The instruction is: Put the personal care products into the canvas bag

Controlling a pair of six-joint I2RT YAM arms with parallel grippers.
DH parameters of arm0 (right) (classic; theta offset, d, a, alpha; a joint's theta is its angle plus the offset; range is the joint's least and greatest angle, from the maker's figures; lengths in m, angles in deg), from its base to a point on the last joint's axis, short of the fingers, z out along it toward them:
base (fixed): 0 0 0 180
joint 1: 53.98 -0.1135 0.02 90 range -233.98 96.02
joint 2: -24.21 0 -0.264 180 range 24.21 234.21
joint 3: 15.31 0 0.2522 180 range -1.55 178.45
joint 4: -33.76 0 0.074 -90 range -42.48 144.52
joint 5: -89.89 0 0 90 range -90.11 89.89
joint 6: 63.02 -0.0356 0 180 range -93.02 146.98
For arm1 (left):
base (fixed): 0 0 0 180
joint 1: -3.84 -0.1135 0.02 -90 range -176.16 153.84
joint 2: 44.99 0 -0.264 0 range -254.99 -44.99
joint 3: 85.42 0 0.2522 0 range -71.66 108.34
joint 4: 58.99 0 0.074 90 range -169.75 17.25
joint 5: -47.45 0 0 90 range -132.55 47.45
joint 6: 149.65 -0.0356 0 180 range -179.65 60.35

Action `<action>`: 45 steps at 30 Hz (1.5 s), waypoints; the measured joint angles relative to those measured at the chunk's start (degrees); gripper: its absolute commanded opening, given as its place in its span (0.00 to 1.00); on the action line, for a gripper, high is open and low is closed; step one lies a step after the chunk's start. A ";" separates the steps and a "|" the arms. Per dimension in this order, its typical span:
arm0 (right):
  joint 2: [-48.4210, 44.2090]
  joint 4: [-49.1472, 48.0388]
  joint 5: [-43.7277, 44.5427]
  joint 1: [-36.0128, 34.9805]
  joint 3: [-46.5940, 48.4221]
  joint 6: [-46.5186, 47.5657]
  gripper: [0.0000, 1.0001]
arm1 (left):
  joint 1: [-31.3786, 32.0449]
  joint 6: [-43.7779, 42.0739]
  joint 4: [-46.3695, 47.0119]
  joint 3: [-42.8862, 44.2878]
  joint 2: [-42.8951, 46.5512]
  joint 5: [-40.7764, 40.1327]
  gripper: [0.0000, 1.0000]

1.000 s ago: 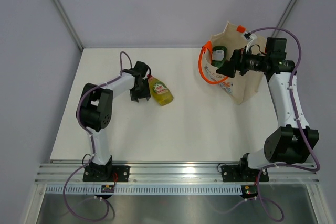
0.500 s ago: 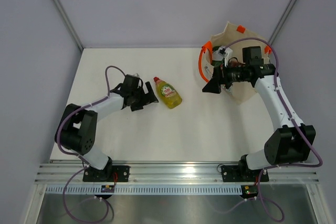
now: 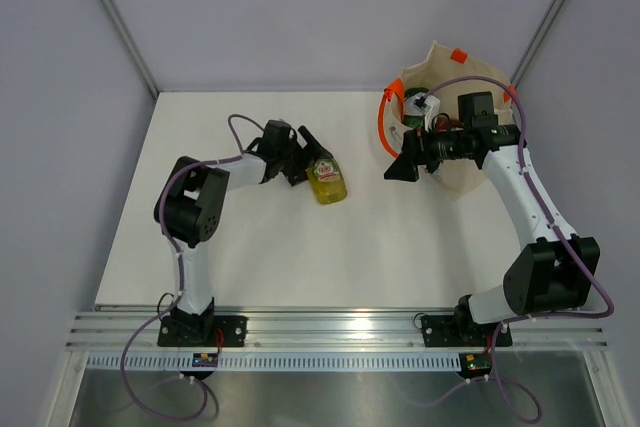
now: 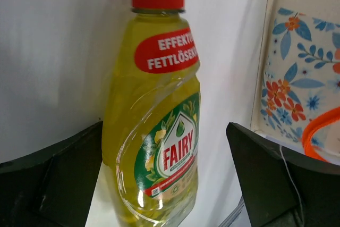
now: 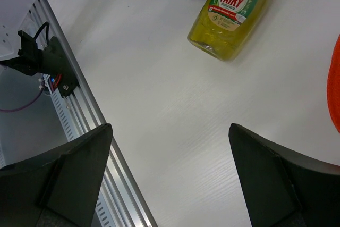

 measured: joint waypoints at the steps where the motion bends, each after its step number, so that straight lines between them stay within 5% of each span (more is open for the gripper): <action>1: -0.11 -0.46 0.46 0.00 -0.37 -0.22 1.00 | 0.37 0.11 -1.62 2.49 -1.33 -0.79 0.92; 4: -0.15 -0.85 1.51 0.00 -1.09 -0.61 0.99 | 2.08 -0.33 -7.50 7.72 -3.56 -3.39 0.80; 5: -0.15 -0.85 1.99 0.00 -1.18 -0.66 1.00 | 2.78 -0.79 -9.88 9.46 -4.17 -4.46 0.62; 9: -0.15 -1.03 2.62 -0.02 -1.20 -0.98 1.00 | 5.60 -4.63 -18.10 17.49 -7.58 -6.45 0.37; 15: 0.87 -0.22 2.82 -0.17 -1.07 -0.09 1.00 | 10.32 -13.99 -22.51 25.09 -10.40 -6.86 0.33; 24: 6.60 3.80 10.25 -7.13 -3.32 3.17 0.99 | 11.67 -16.98 -16.85 14.71 -5.01 -0.85 0.22; 30: 8.63 -4.72 21.38 -13.90 -8.63 -7.98 0.97 | 11.43 -16.70 -12.90 10.67 -3.52 2.38 0.22; 37: 11.54 -13.31 41.40 -25.33 -12.70 -17.57 0.75 | 11.45 -15.45 -9.92 7.63 -2.73 5.33 0.22; 45: 12.24 -16.24 55.10 -25.49 -12.66 -18.93 0.47 | 11.34 -14.86 -7.93 5.81 -2.12 6.05 0.22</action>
